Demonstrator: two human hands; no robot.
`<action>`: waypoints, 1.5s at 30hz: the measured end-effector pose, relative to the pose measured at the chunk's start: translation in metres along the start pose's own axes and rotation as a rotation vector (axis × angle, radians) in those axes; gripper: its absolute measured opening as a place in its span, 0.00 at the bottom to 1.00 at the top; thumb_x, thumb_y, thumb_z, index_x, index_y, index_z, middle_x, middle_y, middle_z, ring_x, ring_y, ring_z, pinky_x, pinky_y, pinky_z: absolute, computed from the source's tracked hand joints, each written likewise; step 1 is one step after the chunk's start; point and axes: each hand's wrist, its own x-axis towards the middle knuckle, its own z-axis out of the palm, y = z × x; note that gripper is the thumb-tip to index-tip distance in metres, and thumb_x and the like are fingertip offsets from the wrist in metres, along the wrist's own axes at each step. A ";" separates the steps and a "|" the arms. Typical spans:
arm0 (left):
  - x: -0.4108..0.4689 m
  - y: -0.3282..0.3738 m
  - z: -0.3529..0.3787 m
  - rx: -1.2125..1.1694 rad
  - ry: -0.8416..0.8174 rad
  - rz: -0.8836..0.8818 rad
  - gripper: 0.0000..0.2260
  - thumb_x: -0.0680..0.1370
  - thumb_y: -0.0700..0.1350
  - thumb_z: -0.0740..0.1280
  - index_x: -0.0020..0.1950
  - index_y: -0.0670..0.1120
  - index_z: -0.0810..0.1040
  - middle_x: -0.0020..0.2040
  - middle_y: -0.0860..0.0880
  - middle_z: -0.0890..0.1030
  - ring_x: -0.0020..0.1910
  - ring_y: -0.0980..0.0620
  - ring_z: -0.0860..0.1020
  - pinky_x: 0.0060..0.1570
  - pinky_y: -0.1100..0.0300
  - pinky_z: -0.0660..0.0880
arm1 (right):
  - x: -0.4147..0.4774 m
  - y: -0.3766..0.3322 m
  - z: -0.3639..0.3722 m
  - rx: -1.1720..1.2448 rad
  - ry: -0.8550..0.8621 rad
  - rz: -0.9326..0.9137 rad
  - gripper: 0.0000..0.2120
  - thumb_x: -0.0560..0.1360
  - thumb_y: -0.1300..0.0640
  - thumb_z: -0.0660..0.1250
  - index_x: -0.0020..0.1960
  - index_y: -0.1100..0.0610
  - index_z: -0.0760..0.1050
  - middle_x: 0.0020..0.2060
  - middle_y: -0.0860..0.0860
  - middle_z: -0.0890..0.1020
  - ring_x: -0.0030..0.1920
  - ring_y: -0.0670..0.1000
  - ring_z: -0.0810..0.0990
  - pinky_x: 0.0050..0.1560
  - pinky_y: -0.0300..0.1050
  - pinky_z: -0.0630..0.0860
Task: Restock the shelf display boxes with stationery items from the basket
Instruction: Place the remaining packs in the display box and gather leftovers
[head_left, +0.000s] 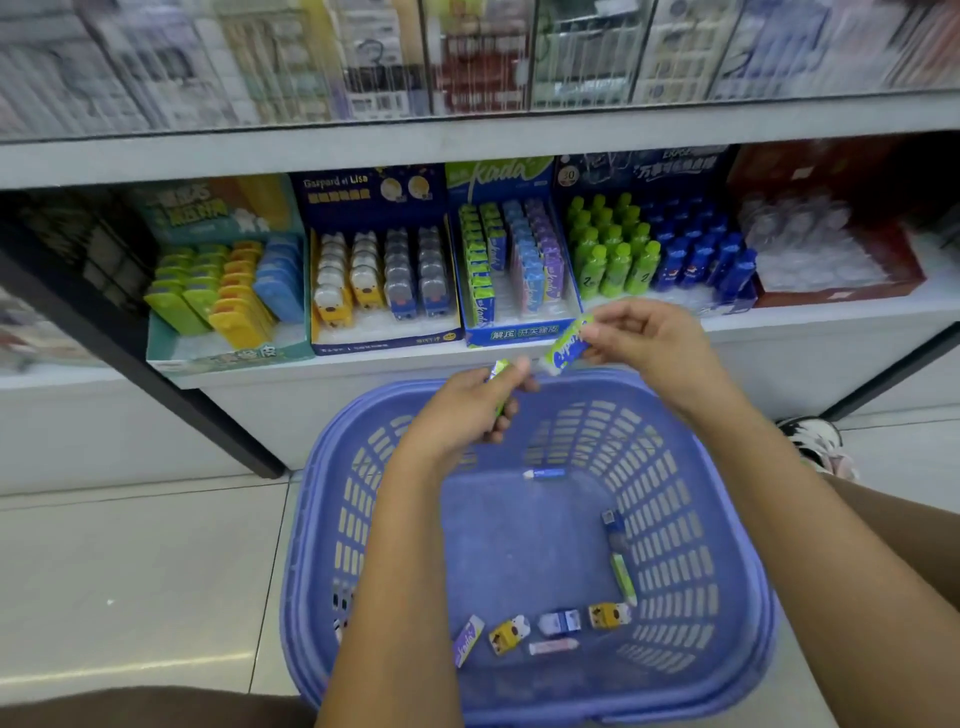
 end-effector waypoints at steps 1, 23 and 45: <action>0.000 0.002 -0.003 -0.039 0.064 0.001 0.19 0.78 0.59 0.60 0.42 0.47 0.82 0.27 0.55 0.73 0.25 0.58 0.69 0.25 0.68 0.68 | 0.007 -0.008 0.000 -0.030 0.080 -0.070 0.08 0.72 0.66 0.70 0.42 0.54 0.78 0.30 0.46 0.83 0.30 0.43 0.81 0.38 0.33 0.79; 0.007 0.009 -0.023 -0.659 0.082 0.016 0.16 0.81 0.43 0.52 0.51 0.39 0.78 0.33 0.48 0.74 0.27 0.56 0.68 0.24 0.67 0.65 | 0.139 -0.046 0.060 -1.127 -0.123 -0.184 0.15 0.73 0.53 0.71 0.57 0.56 0.81 0.58 0.54 0.80 0.60 0.53 0.75 0.50 0.32 0.64; 0.021 0.017 -0.009 0.513 0.416 0.576 0.21 0.79 0.43 0.63 0.72 0.50 0.66 0.74 0.53 0.66 0.72 0.56 0.63 0.65 0.71 0.58 | 0.093 -0.059 0.040 -0.830 0.143 -0.315 0.10 0.73 0.55 0.70 0.53 0.57 0.81 0.46 0.52 0.84 0.42 0.45 0.78 0.44 0.31 0.71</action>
